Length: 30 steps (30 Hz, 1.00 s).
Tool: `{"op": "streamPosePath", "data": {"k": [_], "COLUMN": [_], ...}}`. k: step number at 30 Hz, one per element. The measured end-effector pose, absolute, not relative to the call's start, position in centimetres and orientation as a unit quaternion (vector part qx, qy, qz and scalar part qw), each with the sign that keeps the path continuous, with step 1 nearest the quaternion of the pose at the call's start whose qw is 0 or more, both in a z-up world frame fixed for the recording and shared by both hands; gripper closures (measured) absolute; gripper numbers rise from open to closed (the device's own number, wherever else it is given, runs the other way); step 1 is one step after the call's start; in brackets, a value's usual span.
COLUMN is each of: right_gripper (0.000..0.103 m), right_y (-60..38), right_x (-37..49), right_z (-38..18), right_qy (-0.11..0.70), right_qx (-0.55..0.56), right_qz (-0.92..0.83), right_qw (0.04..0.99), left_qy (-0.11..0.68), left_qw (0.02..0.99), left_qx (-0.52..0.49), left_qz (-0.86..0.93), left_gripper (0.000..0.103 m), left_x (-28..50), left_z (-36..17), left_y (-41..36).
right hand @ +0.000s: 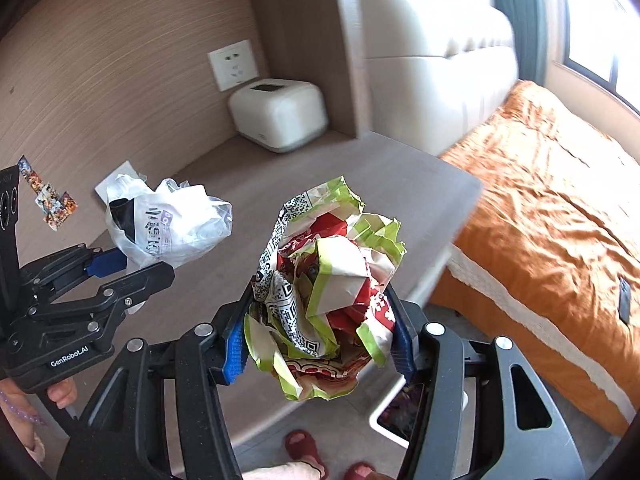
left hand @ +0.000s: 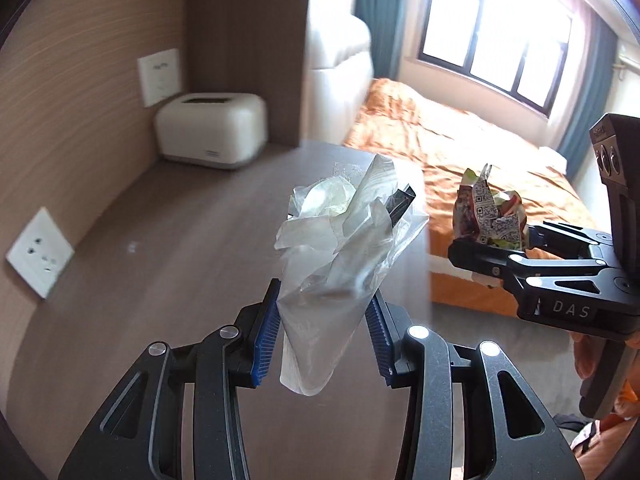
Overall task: Collect trash
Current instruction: 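Carry both items over the white bin and open both grippers to drop them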
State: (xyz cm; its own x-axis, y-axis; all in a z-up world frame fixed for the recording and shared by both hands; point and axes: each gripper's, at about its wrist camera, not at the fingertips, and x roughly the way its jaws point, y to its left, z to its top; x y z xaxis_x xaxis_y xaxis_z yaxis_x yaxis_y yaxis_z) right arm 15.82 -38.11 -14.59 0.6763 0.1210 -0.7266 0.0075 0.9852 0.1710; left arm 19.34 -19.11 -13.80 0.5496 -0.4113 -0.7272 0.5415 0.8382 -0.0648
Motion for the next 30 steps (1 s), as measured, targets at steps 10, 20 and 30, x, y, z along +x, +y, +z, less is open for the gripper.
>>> {"op": "streamPosePath", "data": {"k": [10, 20, 30], "right_gripper": [0.045, 0.045, 0.045], "right_y": [-46.2, -50.7, -53.5], "right_x": [9.2, 5.6, 6.2], "right_z": [-17.0, -21.9, -32.8], "right_qy": [0.425, 0.461, 0.529], "right_qx": [0.121, 0.145, 0.184], "right_qz": [-0.037, -0.08, -0.093], "right_qw": [0.896, 0.872, 0.823], "left_qy": [0.416, 0.462, 0.541], "left_qw": [0.829, 0.796, 0.756], "left_qx": [0.121, 0.132, 0.135], "left_qz": [-0.353, -0.367, -0.343], "left_gripper": [0.062, 0.062, 0.062], "left_x": [14.3, 11.9, 13.3], "left_z": [-17.0, -23.1, -36.0], "left_y": [-28.9, -34.9, -39.0]}}
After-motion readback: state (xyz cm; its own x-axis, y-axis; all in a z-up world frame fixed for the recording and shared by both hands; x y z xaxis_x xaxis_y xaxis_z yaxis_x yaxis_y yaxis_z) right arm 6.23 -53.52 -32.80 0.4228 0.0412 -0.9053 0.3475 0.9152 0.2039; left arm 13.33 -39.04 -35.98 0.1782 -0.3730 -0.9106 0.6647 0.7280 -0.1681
